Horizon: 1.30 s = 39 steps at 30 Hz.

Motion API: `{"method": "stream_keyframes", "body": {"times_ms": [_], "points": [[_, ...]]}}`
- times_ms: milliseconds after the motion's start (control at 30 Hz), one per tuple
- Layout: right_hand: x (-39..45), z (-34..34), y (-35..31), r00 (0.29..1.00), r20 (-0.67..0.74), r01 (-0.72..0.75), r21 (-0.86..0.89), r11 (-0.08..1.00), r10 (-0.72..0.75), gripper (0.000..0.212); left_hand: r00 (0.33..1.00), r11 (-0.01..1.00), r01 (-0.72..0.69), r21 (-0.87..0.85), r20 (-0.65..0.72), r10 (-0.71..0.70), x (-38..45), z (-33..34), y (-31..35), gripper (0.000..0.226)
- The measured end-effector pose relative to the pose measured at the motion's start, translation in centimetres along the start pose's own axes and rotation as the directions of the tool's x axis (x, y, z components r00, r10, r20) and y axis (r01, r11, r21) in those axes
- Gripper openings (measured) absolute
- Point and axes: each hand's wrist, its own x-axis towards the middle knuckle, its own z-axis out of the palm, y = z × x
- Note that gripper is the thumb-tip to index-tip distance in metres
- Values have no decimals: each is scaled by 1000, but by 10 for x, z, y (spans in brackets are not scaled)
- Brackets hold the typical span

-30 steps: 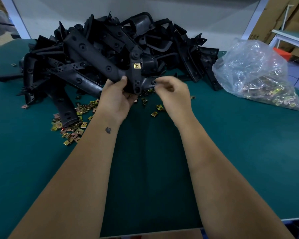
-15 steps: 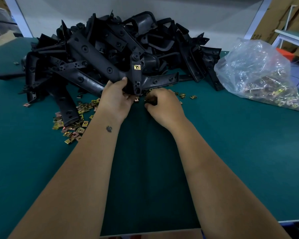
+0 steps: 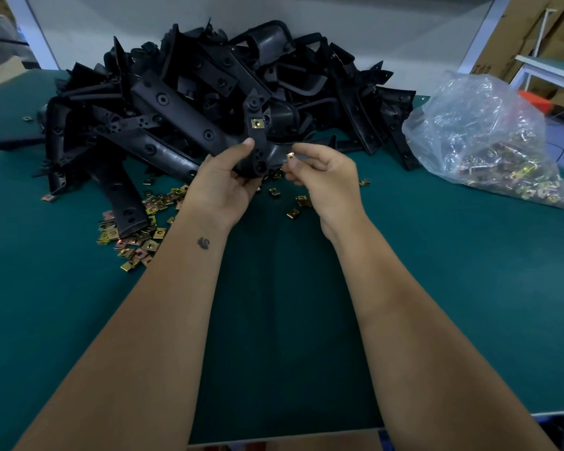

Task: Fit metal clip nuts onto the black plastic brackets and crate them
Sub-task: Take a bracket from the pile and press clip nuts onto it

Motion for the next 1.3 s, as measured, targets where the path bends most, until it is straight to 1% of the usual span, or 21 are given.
{"method": "stream_keyframes", "body": {"times_ms": [133, 300, 433, 567, 667, 800, 900, 1000, 1167, 1233, 1300], "points": [[0, -1, -2, 999, -7, -35, 87, 996, 35, 13, 998, 1000, 19, 1, 53, -19, -2, 2, -2, 24], [0, -3, -4, 996, 35, -94, 236, 967, 88, 19, 994, 1000, 28, 3, 109, -28, -4, 3, -5, 24], [0, -3, -6, 993, 47, -120, 277, 953, 111, 16, 989, 999, 35, 14, 141, -37, -5, 3, -7, 22], [1, -4, -5, 983, 86, -183, 318, 931, 163, 12, 985, 999, 41, -11, 169, -38, -5, 2, -7, 20], [2, -5, -4, 979, 111, -195, 312, 930, 168, 12, 982, 1000, 24, 4, 189, -24, -4, 1, -8, 22], [1, -2, -2, 983, 106, -171, 229, 958, 150, 19, 977, 1000, 19, 7, 212, -20, -5, 2, -9, 25], [1, -1, -2, 985, 99, -157, 201, 967, 140, 20, 974, 1000, 16, 16, 224, -19, -6, 2, -9, 24], [1, -2, -2, 986, 101, -153, 197, 969, 135, 18, 973, 999, 7, 34, 231, -15, -6, 2, -9, 23], [1, -1, -2, 983, 114, -165, 183, 969, 146, 13, 976, 1000, 12, 16, 219, -15, -6, 2, -9, 22], [1, 0, -2, 981, 118, -173, 199, 965, 151, 12, 973, 1000, 9, 30, 229, -16, -7, 2, -9, 24], [1, 0, -3, 980, 121, -182, 251, 951, 156, 12, 970, 999, 6, 53, 242, -19, -8, 3, -9, 25]]}}
